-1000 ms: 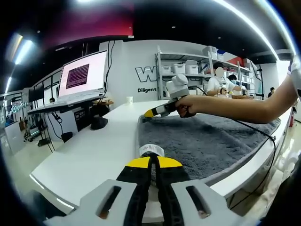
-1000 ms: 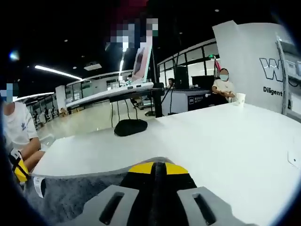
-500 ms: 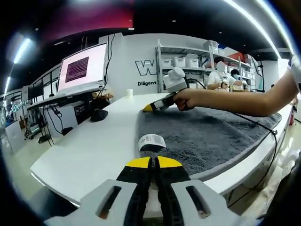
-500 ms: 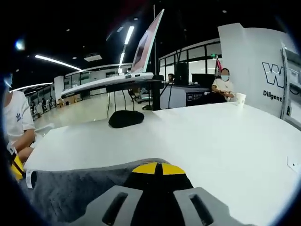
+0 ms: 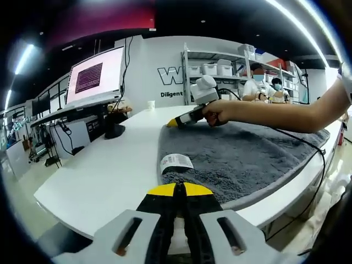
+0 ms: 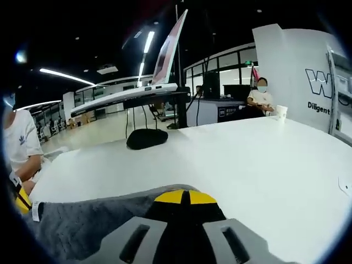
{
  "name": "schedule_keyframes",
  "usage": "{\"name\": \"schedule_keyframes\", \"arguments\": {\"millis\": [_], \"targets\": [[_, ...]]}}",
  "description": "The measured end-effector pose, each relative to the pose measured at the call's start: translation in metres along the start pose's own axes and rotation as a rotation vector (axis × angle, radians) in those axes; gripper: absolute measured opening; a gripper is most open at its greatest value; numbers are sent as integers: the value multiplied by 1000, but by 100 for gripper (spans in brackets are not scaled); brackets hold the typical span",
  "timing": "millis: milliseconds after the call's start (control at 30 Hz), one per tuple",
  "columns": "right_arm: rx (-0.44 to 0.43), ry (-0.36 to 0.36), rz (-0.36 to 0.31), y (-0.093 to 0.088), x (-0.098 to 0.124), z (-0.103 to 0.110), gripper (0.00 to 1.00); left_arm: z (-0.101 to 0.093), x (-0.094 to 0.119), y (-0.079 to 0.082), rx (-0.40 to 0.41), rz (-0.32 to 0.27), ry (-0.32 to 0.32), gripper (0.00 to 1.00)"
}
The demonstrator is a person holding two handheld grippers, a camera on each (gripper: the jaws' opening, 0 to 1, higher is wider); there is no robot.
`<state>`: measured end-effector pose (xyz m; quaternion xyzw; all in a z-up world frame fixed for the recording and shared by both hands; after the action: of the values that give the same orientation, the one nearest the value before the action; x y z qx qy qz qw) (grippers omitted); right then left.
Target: Open the folded towel by lifting each exposed corner and separating the folded layers until the towel lies flat within the target outline without major curled edges
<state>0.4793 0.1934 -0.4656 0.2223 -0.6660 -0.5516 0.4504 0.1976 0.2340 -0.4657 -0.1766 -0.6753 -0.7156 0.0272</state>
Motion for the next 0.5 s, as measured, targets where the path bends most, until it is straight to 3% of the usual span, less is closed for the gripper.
{"name": "schedule_keyframes", "arguments": {"millis": [167,267,367,500], "targets": [[-27,-1,-1,2,0,0,0,0,0,0,3,1,0,2],[97,-33,-19,4,1,0,3,0,1,2,-9,1,6,4],[122,-43,-37,9,0,-1,14,0,2,4,-9,-8,9,5],[143,-34,-45,16,1,-1,14,2,3,7,-29,-6,8,6]]}}
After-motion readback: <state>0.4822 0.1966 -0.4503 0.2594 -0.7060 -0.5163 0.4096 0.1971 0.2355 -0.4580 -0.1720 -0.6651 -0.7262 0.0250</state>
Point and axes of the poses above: the point that each gripper's makers call its tool centre point, and the gripper's own axes: x roughly backward along the fingers, z roughly to its left, y roughly out of its top, the point moved 3 cm from there along x, roughly backward along the fingers, and after that the axes turned 7 degrees about -y, right-handed, at the moved point
